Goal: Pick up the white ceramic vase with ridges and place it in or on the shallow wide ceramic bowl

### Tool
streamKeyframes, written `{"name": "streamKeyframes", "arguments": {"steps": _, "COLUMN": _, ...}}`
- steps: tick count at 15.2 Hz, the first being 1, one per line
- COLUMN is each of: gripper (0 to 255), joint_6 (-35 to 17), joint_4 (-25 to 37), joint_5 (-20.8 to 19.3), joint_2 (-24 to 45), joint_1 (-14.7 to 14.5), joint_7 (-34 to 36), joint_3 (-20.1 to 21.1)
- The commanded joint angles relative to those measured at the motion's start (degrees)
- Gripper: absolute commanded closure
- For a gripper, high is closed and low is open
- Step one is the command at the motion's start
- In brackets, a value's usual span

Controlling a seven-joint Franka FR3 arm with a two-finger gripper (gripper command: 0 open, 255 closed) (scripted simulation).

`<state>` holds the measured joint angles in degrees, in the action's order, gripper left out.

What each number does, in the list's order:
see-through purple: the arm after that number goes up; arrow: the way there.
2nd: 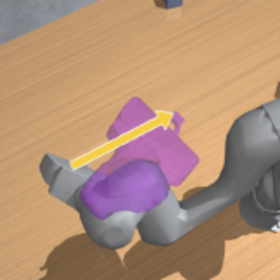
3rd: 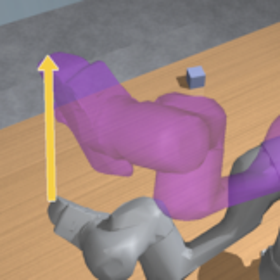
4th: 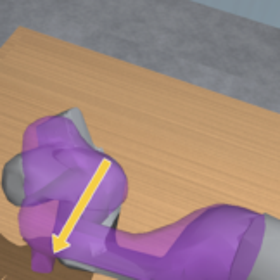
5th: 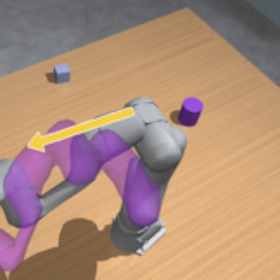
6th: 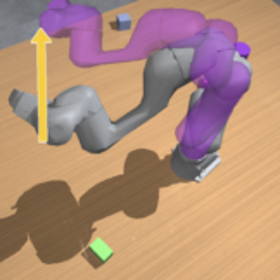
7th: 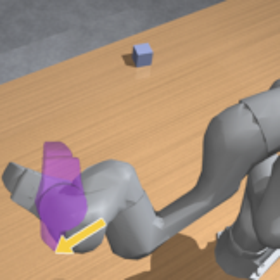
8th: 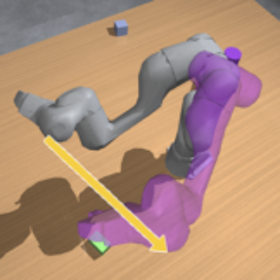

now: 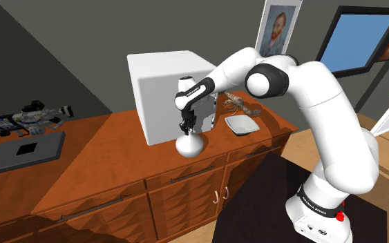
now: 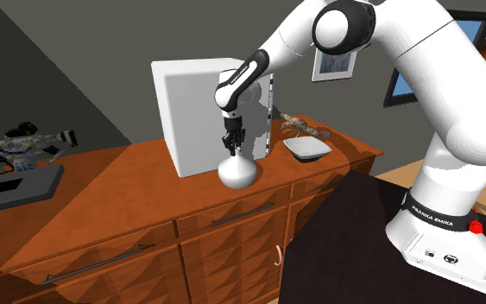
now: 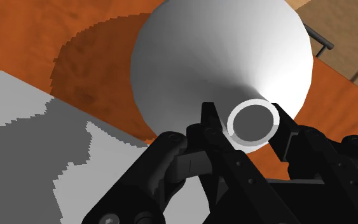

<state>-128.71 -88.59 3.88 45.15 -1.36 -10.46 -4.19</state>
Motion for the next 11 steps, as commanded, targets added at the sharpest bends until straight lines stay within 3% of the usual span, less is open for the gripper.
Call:
{"name": "streamKeyframes", "arguments": {"steps": 1, "gripper": 255, "joint_6": 0.0, "joint_4": 0.0, "joint_5": 0.0, "joint_2": 0.0, "joint_1": 0.0, "joint_7": 0.0, "joint_3": 0.0}}
{"name": "streamKeyframes", "arguments": {"steps": 11, "gripper": 255, "joint_6": 2.8, "joint_4": -0.4, "joint_5": -0.2, "joint_2": -3.2, "joint_1": -0.1, "joint_7": 0.1, "joint_3": -0.2}}
